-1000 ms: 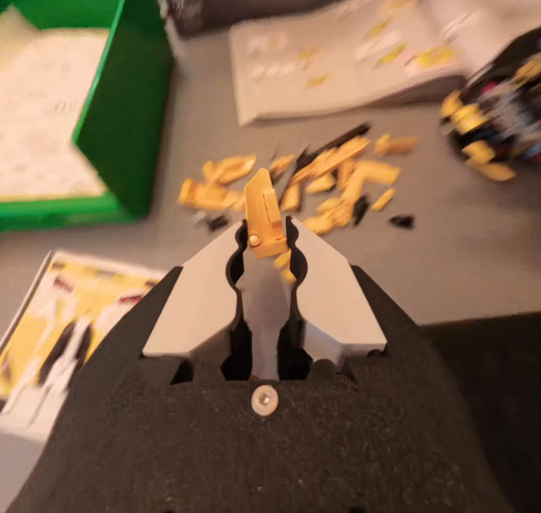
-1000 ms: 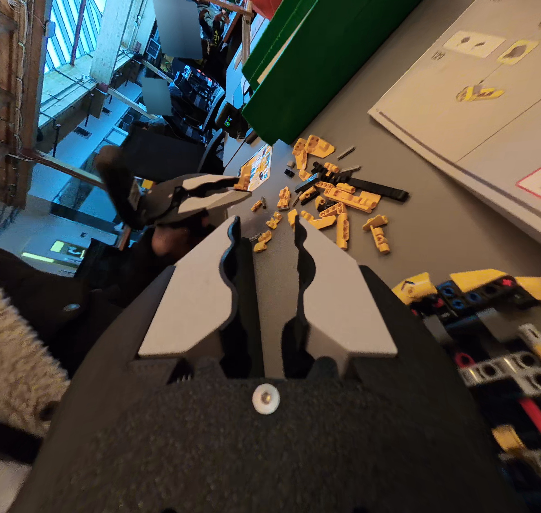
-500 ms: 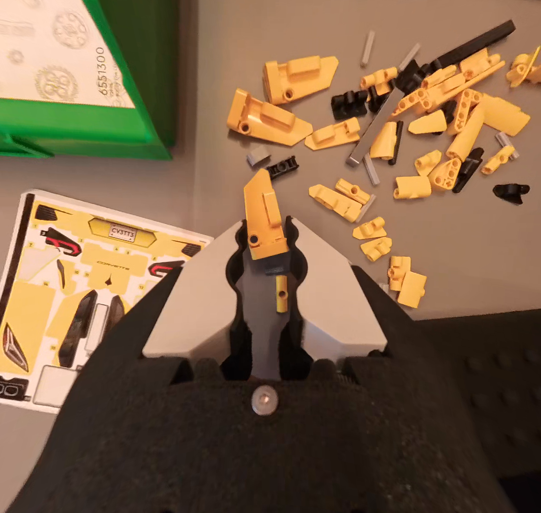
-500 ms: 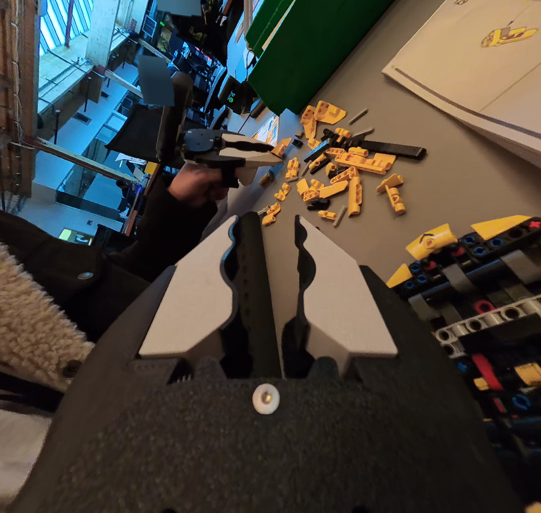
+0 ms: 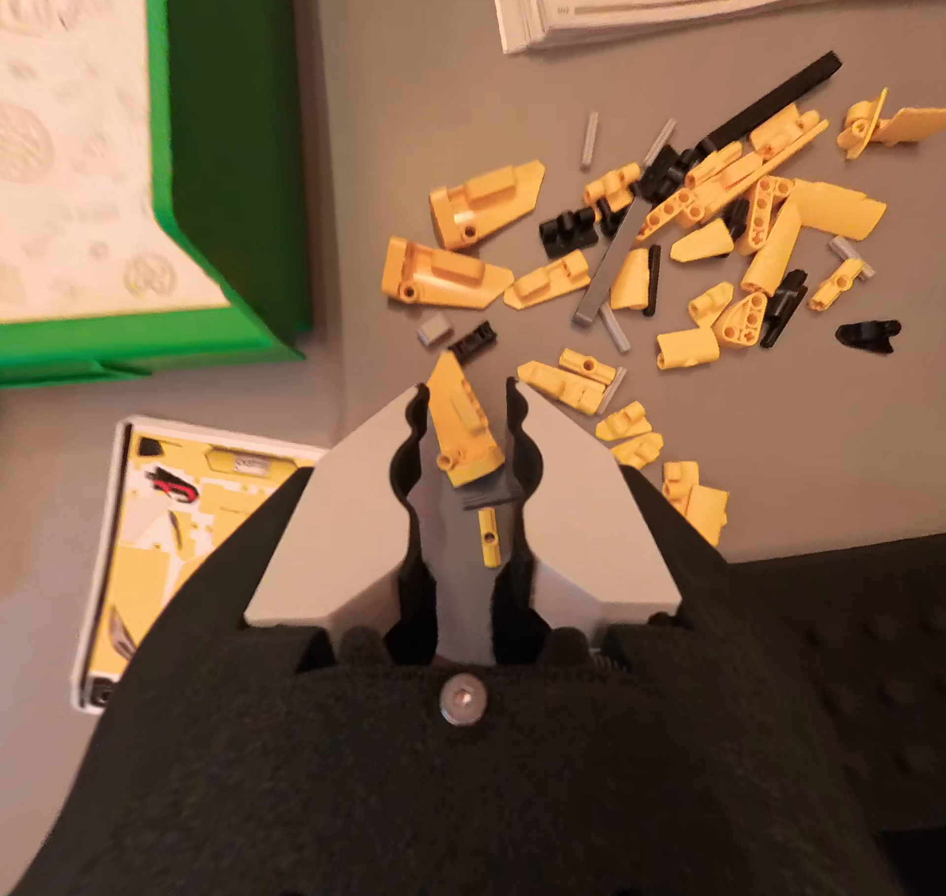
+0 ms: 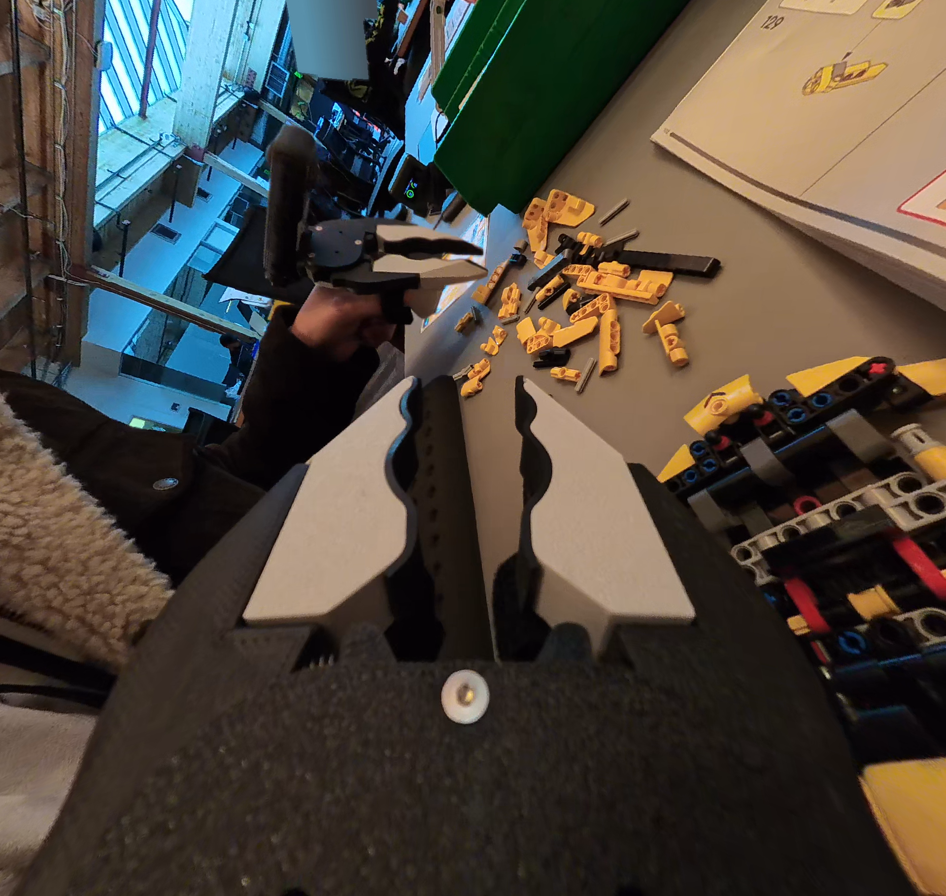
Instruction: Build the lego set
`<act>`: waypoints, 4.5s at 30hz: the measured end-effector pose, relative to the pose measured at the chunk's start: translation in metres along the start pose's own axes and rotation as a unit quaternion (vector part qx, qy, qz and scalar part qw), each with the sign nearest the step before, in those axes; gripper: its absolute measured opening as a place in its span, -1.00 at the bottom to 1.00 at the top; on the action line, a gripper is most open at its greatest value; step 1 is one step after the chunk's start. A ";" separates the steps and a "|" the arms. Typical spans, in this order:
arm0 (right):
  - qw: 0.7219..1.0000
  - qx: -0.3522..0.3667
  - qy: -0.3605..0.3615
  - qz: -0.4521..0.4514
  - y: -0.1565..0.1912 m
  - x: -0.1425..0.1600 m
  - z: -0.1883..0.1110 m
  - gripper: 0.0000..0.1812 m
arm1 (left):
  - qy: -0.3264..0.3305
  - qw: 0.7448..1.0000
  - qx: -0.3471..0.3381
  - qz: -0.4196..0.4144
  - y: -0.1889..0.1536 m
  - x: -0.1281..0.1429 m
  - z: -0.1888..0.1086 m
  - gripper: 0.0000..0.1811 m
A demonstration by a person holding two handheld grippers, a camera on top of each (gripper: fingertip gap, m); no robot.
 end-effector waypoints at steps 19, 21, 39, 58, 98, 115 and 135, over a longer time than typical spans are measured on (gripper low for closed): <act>1.000 0.018 -0.013 -0.011 -0.005 0.000 -0.006 -0.62 | -0.168 0.984 0.023 0.049 -0.012 -0.097 -0.038 -0.67; 1.000 0.018 -0.013 -0.011 -0.005 0.001 -0.006 -0.62 | -0.176 0.982 0.045 0.044 -0.014 -0.094 -0.045 -0.67; 1.000 0.007 0.003 -0.012 -0.004 0.004 0.003 -0.62 | -0.118 0.992 0.012 0.044 -0.002 -0.055 -0.025 -0.68; 1.000 -0.002 0.006 -0.016 -0.003 0.008 0.002 -0.61 | -0.058 0.994 -0.041 -0.077 0.009 -0.070 0.044 -0.92; 0.982 0.078 -0.155 -0.075 0.016 -0.029 0.001 -1.00 | -0.334 0.878 0.296 -0.174 -0.176 -0.093 -0.040 -0.90; 0.980 -0.037 -0.195 0.022 0.003 -0.031 -0.014 -1.00 | -0.367 0.855 0.360 -0.068 -0.170 -0.101 -0.046 -0.65; 0.974 -0.023 -0.204 -0.099 0.006 -0.027 -0.020 -1.00 | -0.422 0.785 0.453 0.012 -0.181 -0.100 -0.042 -0.58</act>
Point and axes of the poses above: each gripper's, where its closed fingertips meet, z out along the fingers, x out of its underside, y = z × x across the jaws, the point moved 5 cm from there along -z, back along the fingers, and after that the axes turned 10 degrees about y, right-handed, at the moved point
